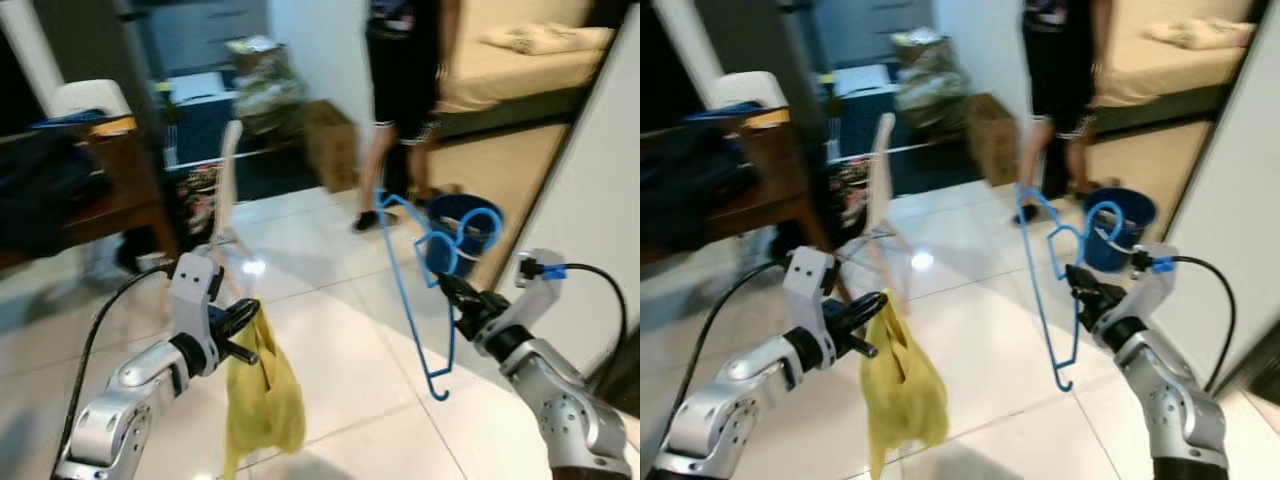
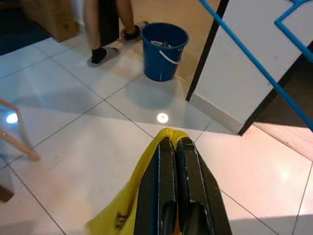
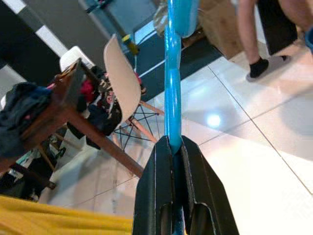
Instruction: Hang hanger
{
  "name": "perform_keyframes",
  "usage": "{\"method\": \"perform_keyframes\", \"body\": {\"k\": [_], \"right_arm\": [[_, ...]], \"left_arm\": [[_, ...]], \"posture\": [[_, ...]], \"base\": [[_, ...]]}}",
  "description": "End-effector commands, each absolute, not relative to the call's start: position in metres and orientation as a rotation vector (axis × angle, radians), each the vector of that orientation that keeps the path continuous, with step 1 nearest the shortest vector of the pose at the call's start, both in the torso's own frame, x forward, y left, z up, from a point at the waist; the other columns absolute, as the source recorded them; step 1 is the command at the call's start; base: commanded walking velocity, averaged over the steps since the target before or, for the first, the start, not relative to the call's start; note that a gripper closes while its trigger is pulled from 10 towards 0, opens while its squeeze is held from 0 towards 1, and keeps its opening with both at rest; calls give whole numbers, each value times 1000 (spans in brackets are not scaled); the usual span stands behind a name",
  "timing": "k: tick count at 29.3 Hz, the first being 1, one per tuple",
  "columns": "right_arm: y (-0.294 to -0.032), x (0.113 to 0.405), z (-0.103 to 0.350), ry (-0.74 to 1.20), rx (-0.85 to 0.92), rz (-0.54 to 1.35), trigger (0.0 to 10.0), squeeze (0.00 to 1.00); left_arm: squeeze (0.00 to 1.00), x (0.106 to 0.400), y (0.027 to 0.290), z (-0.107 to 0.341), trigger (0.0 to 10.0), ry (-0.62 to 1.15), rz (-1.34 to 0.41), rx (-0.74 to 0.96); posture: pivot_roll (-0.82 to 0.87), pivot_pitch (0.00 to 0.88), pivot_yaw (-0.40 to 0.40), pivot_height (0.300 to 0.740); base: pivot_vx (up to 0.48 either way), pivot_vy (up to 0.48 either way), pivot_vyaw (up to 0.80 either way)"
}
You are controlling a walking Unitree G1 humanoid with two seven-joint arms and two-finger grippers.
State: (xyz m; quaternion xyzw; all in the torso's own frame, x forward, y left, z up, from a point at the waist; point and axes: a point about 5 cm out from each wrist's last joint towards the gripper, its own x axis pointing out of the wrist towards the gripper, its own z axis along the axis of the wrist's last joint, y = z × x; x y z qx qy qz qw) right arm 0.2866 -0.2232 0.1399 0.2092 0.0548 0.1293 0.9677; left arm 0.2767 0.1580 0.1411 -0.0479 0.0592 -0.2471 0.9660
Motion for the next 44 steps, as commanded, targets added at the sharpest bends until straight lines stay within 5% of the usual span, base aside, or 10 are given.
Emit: {"method": "perform_keyframes", "body": {"k": [1, 44], "right_arm": [[-220, 287, 137, 137, 416, 281, 10000, 0], [-209, 281, 133, 177, 427, 438, 10000, 0]], "left_arm": [[0, 277, 161, 142, 10000, 100, -497, -96], [0, 289, 160, 136, 10000, 97, -529, -5]], "posture": [[-62, 21, 65, 740], [-73, 0, 70, 740]], "base": [[0, 0, -800], [0, 0, -800]]}}
